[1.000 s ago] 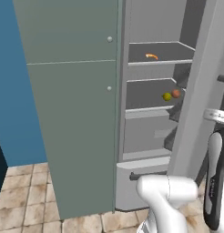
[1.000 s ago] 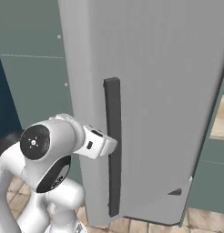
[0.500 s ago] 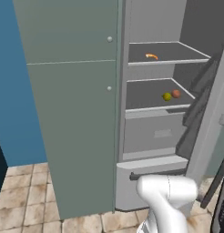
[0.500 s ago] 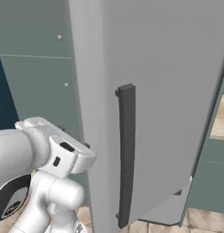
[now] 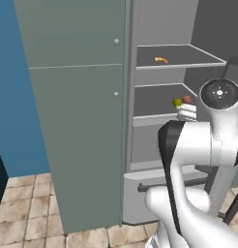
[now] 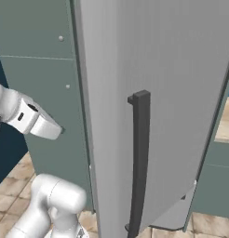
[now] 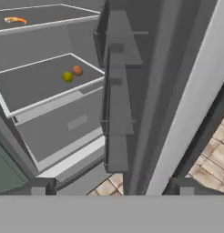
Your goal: Open the fridge, remove the pear, onion, and shrimp, and place them on any counter.
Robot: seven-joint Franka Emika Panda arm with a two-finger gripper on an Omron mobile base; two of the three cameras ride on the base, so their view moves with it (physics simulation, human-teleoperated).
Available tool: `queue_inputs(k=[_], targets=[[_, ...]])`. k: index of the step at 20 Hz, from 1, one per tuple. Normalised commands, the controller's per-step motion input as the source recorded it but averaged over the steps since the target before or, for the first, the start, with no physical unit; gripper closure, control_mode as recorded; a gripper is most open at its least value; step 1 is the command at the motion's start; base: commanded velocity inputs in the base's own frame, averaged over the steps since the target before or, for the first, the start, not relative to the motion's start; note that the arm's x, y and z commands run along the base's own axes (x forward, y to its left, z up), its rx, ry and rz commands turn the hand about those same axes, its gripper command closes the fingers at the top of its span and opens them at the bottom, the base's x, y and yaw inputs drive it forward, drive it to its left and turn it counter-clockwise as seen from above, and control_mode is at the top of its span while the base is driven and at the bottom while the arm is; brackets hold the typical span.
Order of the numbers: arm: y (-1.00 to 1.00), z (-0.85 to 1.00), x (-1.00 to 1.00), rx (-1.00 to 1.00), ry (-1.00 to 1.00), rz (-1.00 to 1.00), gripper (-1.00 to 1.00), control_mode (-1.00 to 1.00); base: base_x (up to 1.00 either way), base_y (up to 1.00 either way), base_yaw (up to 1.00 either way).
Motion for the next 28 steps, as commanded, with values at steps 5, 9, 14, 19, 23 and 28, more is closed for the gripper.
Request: queue_inputs(k=[5,9,14,19,23,28], targets=[[0.19,-0.03,1.00,-0.02,0.07,-0.16,-1.00,-1.00,0.00,0.00,0.00],[-0.26,-0.07,0.51,-0.06,0.00,-0.08,-1.00,-1.00,0.00,0.00,0.00],[-0.12,-0.01,0.50,-0.11,-0.07,-0.10,-1.00,-1.00,0.00,0.00,0.00],[-0.37,0.00,0.74,-0.06,0.00,-0.23,-1.00,-1.00,0.00,0.00,0.00],[-0.33,0.00,1.00,-0.01,0.01,-0.21,-1.00,-1.00,0.00,0.00,0.00],[-0.20,0.00,0.79,-0.03,0.00,-0.21,-1.00,-1.00,0.00,0.00,0.00]])
